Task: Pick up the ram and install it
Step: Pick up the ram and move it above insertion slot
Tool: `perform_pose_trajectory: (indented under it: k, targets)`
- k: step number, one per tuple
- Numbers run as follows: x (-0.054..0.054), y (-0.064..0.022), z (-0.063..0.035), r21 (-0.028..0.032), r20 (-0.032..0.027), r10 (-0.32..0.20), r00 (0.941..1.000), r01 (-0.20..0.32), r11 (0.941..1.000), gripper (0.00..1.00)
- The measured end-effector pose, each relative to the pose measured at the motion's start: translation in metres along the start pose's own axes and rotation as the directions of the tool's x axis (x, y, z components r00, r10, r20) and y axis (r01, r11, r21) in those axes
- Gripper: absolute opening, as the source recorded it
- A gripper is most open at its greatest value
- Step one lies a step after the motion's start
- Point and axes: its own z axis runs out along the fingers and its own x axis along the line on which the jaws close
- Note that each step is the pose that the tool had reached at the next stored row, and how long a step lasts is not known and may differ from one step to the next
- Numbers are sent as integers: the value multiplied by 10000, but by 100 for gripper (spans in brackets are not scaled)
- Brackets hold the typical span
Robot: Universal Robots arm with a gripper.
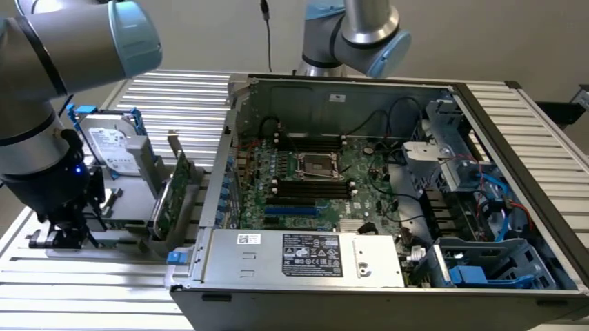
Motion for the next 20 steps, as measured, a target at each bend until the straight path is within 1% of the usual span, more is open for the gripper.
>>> perform_pose_trajectory:
  k: [10, 16, 19, 20]
  targets:
    - [-90, -3, 181, 4, 1, 0, 10000, 0, 10000, 36]
    - [-97, 13, 287, 17, 1, -1, 10000, 1, 10000, 36]
    - [-98, 13, 311, 16, -1, 0, 10000, 0, 10000, 36]
    - [-98, 13, 317, 16, 0, 0, 10000, 0, 10000, 34]
